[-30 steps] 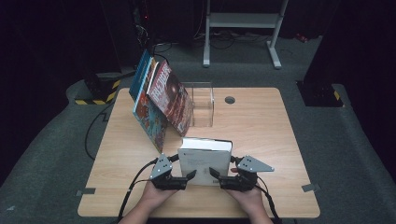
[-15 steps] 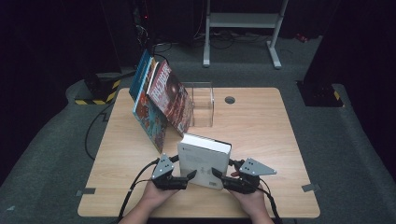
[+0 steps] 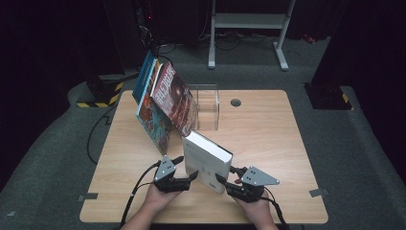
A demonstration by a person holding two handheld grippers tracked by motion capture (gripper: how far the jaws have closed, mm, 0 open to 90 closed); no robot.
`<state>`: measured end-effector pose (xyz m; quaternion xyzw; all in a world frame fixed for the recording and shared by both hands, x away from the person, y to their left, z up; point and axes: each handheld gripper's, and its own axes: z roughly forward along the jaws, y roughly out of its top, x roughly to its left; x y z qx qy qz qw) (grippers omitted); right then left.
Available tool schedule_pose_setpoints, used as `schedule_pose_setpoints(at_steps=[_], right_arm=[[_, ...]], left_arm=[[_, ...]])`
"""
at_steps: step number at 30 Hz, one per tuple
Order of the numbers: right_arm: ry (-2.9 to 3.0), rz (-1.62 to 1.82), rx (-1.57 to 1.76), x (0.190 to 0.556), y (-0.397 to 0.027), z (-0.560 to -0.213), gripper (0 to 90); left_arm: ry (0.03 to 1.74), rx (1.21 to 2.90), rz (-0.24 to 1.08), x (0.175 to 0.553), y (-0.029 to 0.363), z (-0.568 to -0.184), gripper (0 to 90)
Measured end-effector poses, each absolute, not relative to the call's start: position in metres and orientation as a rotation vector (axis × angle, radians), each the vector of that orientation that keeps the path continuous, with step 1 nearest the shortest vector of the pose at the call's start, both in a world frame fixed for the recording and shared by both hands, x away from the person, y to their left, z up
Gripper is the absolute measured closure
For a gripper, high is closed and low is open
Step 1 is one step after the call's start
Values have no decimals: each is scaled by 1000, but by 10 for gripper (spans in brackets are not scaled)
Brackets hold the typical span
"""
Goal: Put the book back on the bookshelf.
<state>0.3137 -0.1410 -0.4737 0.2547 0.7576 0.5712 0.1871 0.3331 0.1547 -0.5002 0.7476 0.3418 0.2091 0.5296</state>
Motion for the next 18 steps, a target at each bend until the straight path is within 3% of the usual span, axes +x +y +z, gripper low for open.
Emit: schedule_pose_setpoints(at_steps=[18], right_arm=[[1915, 1454, 924, 316, -163, -476, 532]], left_arm=[[886, 1817, 516, 341, 161, -507, 230]])
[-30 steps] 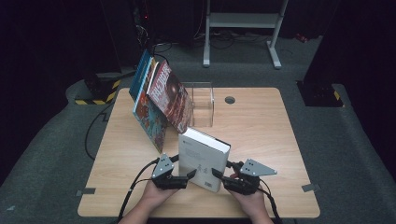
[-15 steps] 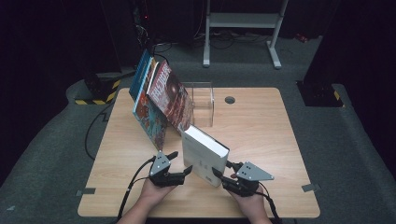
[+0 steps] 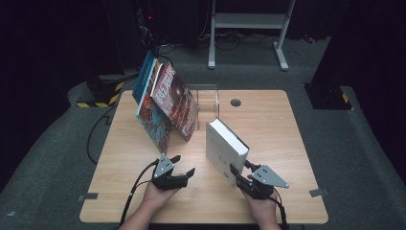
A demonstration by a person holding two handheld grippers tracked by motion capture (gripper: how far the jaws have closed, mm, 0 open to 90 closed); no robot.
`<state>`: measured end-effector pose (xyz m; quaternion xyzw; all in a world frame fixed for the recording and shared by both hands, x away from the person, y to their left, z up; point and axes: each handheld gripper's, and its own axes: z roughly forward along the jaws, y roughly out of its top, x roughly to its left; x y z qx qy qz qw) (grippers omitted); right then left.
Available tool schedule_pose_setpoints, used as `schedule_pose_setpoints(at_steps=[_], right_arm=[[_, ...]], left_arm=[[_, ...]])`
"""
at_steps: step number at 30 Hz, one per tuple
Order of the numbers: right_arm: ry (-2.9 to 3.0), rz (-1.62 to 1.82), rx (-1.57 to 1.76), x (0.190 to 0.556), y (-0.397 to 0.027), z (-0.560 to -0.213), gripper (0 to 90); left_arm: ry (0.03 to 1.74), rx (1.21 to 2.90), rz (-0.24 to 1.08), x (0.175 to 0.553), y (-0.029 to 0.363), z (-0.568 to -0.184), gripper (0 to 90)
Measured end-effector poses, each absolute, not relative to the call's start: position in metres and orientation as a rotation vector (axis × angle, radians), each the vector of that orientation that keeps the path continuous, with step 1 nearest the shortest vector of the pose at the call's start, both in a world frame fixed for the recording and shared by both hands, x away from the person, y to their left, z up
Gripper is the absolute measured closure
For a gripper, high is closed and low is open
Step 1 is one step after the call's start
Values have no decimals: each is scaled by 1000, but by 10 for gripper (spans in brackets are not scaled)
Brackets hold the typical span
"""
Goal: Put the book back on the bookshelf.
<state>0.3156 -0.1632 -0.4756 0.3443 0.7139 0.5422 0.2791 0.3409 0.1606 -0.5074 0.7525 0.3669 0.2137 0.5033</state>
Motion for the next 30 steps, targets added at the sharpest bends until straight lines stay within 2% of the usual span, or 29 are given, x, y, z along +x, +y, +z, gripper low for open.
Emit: schedule_pose_setpoints(at_steps=[13, 21, 24, 30], right_arm=[[1870, 1435, 959, 316, -167, -477, 523], [1870, 1457, 972, 316, -168, -478, 501], [1875, 1474, 992, 317, -169, -477, 462], [1886, 1490, 1041, 320, -170, -476, 342]], left_arm=[[935, 1943, 532, 349, 159, -518, 219], [966, 2146, 506, 356, 155, -521, 170], [947, 2216, 509, 354, 160, -522, 160], [972, 2238, 576, 352, 188, -519, 148]])
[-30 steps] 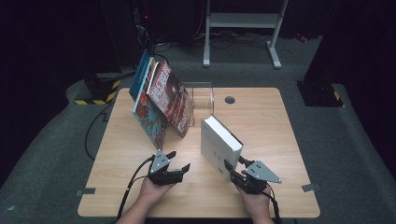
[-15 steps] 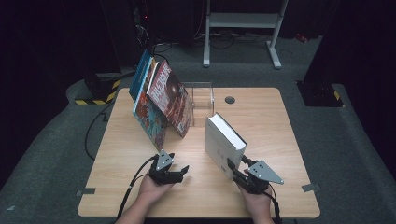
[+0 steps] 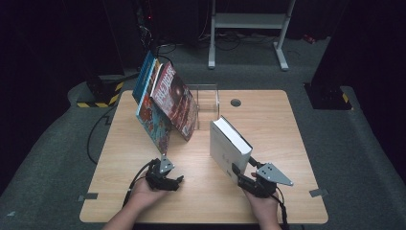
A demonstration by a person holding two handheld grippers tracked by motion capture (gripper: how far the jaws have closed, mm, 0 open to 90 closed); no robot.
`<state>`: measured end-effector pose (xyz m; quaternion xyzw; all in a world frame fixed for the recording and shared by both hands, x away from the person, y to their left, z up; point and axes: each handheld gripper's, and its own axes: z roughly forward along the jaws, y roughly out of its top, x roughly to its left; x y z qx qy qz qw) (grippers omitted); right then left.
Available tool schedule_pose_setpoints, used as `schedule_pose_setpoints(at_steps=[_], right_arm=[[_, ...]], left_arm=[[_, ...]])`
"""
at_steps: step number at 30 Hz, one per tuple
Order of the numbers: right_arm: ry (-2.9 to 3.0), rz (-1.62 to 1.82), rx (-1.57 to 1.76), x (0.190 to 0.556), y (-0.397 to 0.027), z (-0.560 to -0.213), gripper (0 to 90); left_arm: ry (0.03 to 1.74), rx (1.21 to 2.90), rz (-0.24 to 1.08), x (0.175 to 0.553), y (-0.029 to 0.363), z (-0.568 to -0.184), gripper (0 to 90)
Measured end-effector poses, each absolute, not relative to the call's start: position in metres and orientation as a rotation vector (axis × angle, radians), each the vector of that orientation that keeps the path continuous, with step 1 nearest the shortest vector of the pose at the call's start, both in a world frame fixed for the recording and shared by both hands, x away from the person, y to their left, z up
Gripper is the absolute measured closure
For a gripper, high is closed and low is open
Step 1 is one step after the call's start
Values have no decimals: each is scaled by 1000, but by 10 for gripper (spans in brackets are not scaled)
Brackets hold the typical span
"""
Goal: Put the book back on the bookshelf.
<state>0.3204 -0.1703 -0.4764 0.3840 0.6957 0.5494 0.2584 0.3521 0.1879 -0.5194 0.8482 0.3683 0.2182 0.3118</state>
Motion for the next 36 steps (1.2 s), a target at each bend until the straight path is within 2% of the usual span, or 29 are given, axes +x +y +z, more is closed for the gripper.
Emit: schedule_pose_setpoints(at_steps=[7, 14, 20, 23, 36], right_arm=[[1924, 1492, 1054, 324, -164, -473, 245], [1926, 1475, 1073, 329, -160, -462, 224], [1908, 1491, 1113, 329, -164, -458, 193], [1900, 1502, 1142, 330, -166, -456, 192], [1853, 1481, 1102, 331, -160, -432, 237]], left_arm=[[1040, 2176, 536, 348, 214, -523, 144], [1067, 2158, 532, 349, 215, -525, 137], [1165, 2143, 511, 354, 216, -526, 39], [1206, 2132, 480, 357, 217, -527, 4], [1202, 2131, 482, 356, 218, -527, 7]])
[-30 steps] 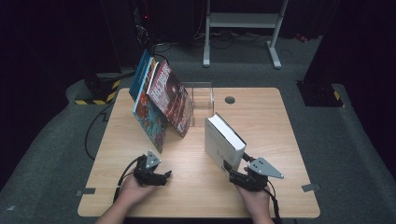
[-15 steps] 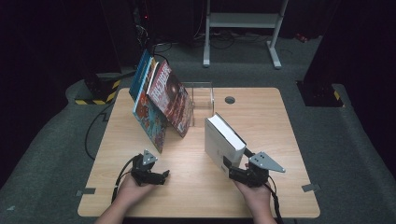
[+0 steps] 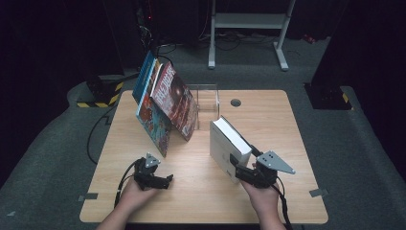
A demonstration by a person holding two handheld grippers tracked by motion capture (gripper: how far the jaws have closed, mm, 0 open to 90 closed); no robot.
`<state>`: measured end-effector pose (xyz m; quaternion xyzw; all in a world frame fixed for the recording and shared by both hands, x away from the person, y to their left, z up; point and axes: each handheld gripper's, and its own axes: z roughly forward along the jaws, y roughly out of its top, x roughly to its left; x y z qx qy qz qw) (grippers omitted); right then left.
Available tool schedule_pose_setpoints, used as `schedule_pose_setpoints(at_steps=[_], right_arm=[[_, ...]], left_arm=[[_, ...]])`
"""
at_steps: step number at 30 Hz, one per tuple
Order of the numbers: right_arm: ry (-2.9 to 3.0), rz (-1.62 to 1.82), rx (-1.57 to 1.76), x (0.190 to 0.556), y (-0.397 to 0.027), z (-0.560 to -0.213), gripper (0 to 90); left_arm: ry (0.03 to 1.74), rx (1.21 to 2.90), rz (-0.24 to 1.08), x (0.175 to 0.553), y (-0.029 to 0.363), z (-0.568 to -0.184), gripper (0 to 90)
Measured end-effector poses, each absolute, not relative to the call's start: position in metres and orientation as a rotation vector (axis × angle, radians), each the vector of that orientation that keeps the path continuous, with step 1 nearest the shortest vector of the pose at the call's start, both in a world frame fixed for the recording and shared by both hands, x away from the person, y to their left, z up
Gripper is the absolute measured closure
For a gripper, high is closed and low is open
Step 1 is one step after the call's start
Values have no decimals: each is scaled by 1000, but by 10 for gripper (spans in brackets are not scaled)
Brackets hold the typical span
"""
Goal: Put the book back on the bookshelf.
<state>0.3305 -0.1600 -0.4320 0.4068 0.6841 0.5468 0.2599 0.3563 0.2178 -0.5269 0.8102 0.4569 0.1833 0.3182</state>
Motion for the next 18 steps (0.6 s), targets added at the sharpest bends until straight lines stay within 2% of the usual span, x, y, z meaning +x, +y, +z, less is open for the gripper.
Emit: schedule_pose_setpoints(at_steps=[5, 16, 18], right_arm=[[1871, 1472, 1122, 333, -157, -435, 271], [1852, 1479, 1086, 332, -154, -434, 404], [1850, 1483, 1074, 331, -153, -431, 450]], left_arm=[[1200, 2132, 482, 356, 218, -527, 9], [1187, 2136, 486, 356, 218, -527, 20], [1186, 2136, 485, 356, 218, -527, 21]])
